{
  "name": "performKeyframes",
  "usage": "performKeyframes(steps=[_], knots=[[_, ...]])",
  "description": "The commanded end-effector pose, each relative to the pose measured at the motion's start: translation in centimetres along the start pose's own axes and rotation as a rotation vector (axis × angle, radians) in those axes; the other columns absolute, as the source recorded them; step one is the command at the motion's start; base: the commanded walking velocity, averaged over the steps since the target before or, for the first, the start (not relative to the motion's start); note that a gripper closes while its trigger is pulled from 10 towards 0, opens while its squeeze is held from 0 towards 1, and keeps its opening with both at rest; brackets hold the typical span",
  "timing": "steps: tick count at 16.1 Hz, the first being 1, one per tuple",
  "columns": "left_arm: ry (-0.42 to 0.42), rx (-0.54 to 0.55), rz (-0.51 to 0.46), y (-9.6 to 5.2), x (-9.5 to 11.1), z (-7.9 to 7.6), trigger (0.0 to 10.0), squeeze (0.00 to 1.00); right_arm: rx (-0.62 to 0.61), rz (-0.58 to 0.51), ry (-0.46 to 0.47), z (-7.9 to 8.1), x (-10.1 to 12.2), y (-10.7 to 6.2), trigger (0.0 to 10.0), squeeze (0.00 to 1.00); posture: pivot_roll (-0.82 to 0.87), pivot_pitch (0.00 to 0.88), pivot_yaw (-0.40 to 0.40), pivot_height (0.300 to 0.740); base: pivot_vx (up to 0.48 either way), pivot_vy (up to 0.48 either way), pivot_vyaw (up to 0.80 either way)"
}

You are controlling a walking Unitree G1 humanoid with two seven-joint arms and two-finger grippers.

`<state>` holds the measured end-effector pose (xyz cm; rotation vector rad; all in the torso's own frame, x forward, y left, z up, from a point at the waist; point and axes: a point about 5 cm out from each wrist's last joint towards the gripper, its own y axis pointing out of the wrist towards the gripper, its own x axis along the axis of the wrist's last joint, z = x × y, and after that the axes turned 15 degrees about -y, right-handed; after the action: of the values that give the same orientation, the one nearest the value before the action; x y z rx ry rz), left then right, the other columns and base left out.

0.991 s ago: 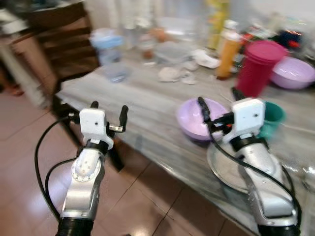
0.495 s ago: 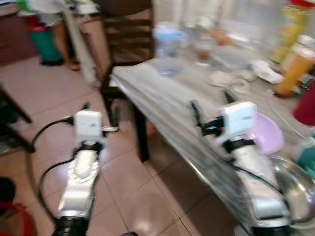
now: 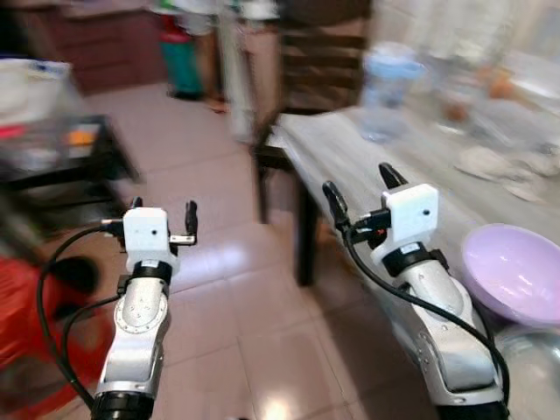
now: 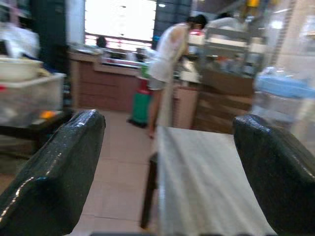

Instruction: Setting the table

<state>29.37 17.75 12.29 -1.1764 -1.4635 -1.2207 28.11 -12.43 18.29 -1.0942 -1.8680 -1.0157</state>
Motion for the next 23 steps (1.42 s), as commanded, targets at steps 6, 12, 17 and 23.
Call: performKeyframes(steps=[6, 12, 17, 23], knots=[[0.029, -0.009, 0.004, 0.2, -0.3, 0.4, 10.0, 0.00, -0.009, 0.004, 0.016, 0.0, -0.5, 0.5, 10.0, 0.00, -0.20, 0.038, 0.043, 0.740, 0.000, 0.000, 0.80], [0.009, 0.044, 0.182, -0.9, -4.3, 1.7, 10.0, 0.00, -0.063, 0.123, 0.091, 0.1, -3.7, 0.0, 10.0, 0.00, -0.18, 0.028, 0.049, 0.740, 0.000, 0.046, 0.27], [0.030, 0.069, 0.286, -1.9, -7.0, 2.7, 10.0, 0.00, -0.086, 0.176, 0.109, 0.0, -5.3, -0.4, 10.0, 0.00, -0.19, 0.015, 0.050, 0.740, 0.000, 0.438, 0.00], [0.025, 0.054, 0.305, -1.9, -7.8, 2.4, 10.0, 0.00, -0.122, 0.220, 0.114, -0.2, -6.3, -0.6, 10.0, 0.00, -0.19, 0.018, 0.051, 0.740, 0.000, 0.480, 0.00]])
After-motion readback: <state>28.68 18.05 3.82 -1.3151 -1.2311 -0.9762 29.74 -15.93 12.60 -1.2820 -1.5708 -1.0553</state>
